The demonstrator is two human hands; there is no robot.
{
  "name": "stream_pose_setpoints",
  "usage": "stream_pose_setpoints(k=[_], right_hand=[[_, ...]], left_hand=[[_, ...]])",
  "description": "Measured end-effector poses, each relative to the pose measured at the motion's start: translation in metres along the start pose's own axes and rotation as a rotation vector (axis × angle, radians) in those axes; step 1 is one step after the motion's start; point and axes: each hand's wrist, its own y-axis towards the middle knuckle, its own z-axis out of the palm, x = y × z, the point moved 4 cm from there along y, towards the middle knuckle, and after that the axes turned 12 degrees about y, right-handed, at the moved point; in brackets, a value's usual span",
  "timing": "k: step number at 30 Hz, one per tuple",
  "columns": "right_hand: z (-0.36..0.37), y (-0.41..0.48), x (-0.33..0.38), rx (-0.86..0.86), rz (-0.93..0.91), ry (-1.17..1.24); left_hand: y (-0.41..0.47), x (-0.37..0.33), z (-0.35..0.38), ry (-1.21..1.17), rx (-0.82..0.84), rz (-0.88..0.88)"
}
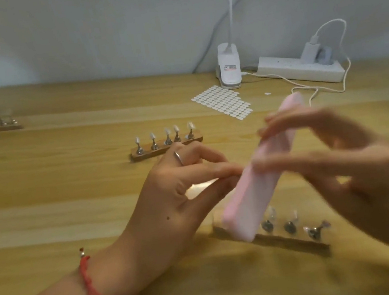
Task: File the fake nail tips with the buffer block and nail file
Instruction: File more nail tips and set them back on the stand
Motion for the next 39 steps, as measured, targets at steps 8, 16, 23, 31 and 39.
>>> stream_pose_setpoints(k=[8, 16, 23, 31, 39], right_hand=[[0.012, 0.001, 0.007, 0.035, -0.064, 0.034], [-0.030, -0.021, -0.070, -0.223, 0.321, -0.073], [-0.021, -0.022, -0.069, -0.188, 0.275, -0.056], [-0.020, -0.023, -0.070, -0.185, 0.280, -0.013], [-0.019, -0.024, -0.071, -0.170, 0.273, -0.001]], left_hand=[[-0.004, -0.002, -0.001, 0.129, -0.046, 0.079], [0.000, 0.003, -0.019, -0.046, -0.072, -0.106], [0.003, 0.021, -0.014, -0.166, 0.186, -0.310], [0.000, 0.018, -0.008, -0.226, 0.351, -0.286], [-0.004, 0.015, -0.007, -0.094, 0.323, -0.252]])
